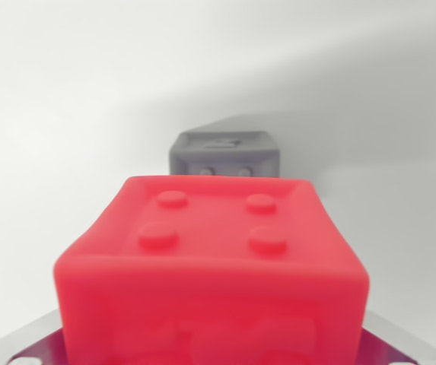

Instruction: Destack cube

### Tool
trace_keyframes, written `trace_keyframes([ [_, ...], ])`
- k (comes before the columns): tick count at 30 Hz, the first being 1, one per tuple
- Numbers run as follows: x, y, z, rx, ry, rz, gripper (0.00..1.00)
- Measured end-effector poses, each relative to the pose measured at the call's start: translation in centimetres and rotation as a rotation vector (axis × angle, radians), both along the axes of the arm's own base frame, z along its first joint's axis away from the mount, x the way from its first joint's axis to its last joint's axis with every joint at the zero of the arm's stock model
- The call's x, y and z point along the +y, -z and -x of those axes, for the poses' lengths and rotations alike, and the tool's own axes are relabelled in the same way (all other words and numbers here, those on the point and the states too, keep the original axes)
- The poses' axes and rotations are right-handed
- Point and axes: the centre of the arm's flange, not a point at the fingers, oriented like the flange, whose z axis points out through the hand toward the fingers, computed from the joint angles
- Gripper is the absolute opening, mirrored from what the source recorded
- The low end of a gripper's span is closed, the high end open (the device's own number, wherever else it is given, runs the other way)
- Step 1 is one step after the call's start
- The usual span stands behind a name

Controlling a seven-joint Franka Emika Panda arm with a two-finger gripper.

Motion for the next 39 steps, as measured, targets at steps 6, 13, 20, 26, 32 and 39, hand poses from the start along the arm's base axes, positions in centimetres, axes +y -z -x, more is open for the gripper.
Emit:
trace_keyframes([
  [6, 0.0, -1.6, 0.1, 0.001, 0.001, -0.001, 0.0],
  [13, 0.0, -3.8, 0.1, -0.001, 0.002, -0.002, 0.0],
  [20, 0.0, -5.9, 0.0, -0.002, 0.002, -0.002, 0.0],
  [26, 0.0, -7.5, 0.0, -0.007, 0.006, -0.003, 0.0],
  [32, 0.7, -6.9, -0.5, 0.006, 0.008, -0.001, 0.0],
  [39, 1.7, -6.7, -1.3, 0.006, 0.013, 0.001, 0.0],
])
